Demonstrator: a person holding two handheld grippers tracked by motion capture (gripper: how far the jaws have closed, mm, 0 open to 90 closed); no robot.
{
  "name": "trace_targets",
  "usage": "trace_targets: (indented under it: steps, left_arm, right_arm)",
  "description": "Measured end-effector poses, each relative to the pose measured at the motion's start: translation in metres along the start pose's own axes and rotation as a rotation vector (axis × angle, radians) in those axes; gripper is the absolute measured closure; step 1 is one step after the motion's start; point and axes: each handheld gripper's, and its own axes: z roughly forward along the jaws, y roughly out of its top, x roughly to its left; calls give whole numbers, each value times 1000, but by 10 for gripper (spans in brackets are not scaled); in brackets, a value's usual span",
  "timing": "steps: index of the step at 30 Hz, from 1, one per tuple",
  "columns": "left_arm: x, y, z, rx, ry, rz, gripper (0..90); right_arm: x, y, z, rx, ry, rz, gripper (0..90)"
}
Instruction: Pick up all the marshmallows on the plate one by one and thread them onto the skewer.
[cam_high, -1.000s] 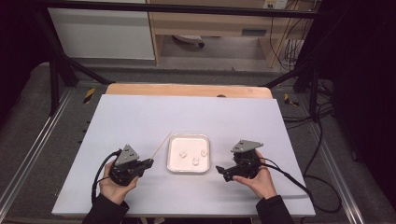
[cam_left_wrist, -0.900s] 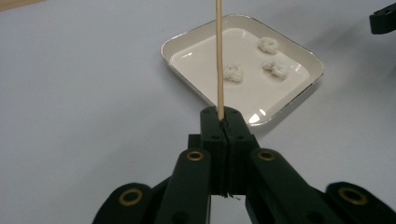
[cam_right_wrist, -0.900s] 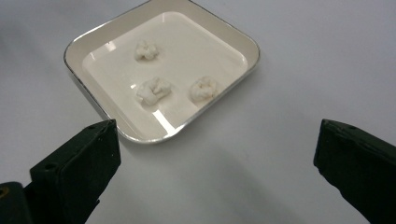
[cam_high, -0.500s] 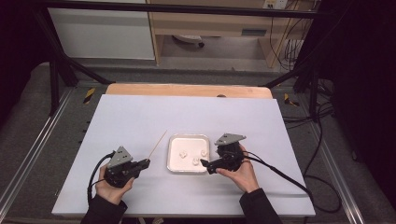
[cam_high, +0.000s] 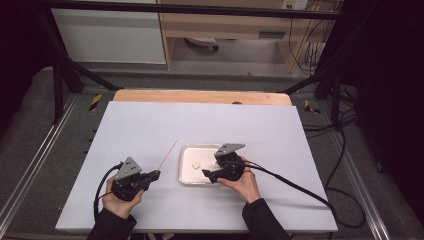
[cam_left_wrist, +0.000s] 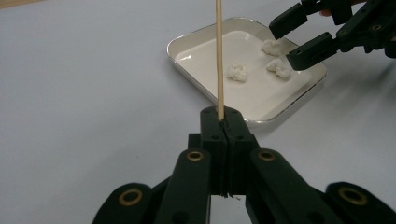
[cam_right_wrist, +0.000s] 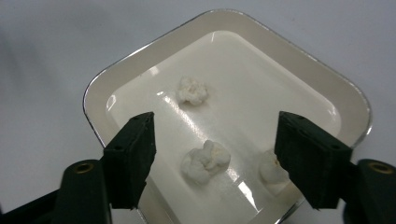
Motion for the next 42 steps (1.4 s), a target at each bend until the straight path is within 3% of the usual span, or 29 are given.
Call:
trace_targets:
  steps: [3, 9, 15, 23, 28, 42]
  left_arm:
    - [0, 0, 1, 2, -1, 3, 886]
    - [-2, 0, 1, 2, -4, 6, 886]
    - [-2, 0, 1, -5, -1, 6, 886]
    - [-4, 0, 2, -11, -2, 7, 886]
    - [-5, 0, 1, -30, -8, 1, 886]
    - [-29, 5, 7, -44, -67, 52, 886]
  right_arm:
    - [2, -4, 4, 20, 13, -11, 395]
    - [5, -9, 11, 41, -6, -34, 511]
    - [6, -12, 13, 56, -17, -55, 589]
    - [8, -13, 11, 45, -23, -49, 674]
    - [8, -6, -2, -14, -4, -40, 684]
    - [0, 16, -74, -243, 104, 32, 682]
